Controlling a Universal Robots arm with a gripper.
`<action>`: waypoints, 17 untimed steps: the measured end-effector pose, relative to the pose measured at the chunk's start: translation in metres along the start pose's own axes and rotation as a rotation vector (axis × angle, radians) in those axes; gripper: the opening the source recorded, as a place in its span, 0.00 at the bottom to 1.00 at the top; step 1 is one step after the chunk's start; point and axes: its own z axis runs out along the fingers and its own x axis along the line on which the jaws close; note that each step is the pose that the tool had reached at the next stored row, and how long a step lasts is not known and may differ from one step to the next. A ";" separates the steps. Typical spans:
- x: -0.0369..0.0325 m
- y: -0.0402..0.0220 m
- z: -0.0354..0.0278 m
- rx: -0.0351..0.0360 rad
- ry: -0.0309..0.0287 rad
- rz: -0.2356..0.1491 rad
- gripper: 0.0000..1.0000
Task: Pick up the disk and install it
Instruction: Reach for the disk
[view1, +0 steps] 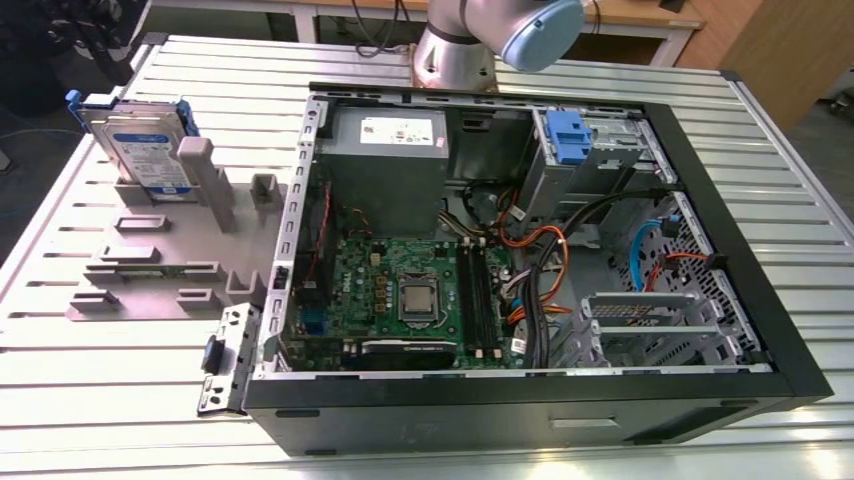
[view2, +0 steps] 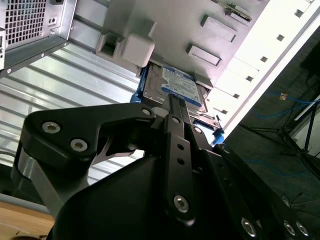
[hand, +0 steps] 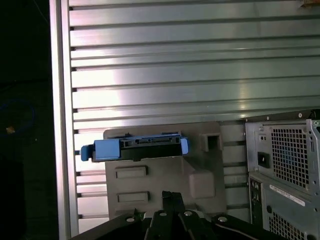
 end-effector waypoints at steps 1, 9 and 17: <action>0.0009 -0.0001 0.0000 0.0000 0.0000 0.000 0.11; 0.0019 -0.0002 0.0000 0.0000 -0.0001 0.000 0.11; 0.0027 0.0015 0.0001 -0.0001 -0.0001 0.000 0.11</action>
